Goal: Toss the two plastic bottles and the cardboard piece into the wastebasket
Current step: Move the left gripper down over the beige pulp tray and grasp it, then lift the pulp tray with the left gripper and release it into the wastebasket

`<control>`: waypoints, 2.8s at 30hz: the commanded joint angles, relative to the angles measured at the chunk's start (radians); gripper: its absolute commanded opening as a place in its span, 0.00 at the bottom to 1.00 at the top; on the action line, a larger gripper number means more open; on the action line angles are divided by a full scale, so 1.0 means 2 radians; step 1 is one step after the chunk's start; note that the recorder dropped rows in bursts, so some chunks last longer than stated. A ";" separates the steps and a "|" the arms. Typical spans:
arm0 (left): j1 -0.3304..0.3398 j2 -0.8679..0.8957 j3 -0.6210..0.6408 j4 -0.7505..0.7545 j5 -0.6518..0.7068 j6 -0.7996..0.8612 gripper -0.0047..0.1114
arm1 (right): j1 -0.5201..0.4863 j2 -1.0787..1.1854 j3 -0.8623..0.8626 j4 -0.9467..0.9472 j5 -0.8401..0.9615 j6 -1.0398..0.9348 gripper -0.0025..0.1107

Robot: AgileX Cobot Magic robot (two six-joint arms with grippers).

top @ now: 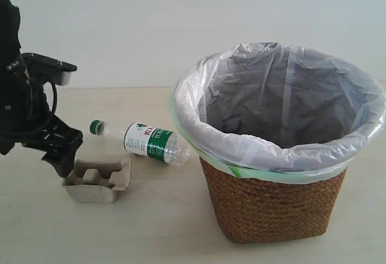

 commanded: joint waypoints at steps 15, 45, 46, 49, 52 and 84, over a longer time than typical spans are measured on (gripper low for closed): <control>-0.001 0.051 0.010 -0.025 -0.125 0.440 0.82 | -0.003 -0.002 0.000 -0.003 -0.003 -0.002 0.02; -0.001 0.116 0.010 -0.018 -0.207 0.560 0.82 | -0.003 -0.002 0.000 -0.003 -0.003 -0.002 0.02; -0.001 0.116 0.010 -0.018 -0.207 0.560 0.82 | -0.003 -0.002 0.000 -0.003 -0.003 -0.002 0.02; -0.001 0.116 0.010 -0.023 -0.205 0.559 0.82 | -0.003 -0.002 0.000 -0.003 -0.003 -0.002 0.02; -0.001 0.116 0.010 -0.025 -0.204 0.559 0.82 | -0.003 -0.002 0.000 -0.003 -0.003 -0.002 0.02; -0.001 0.169 0.010 -0.033 -0.184 0.494 0.26 | -0.003 -0.002 0.000 -0.003 -0.003 -0.002 0.02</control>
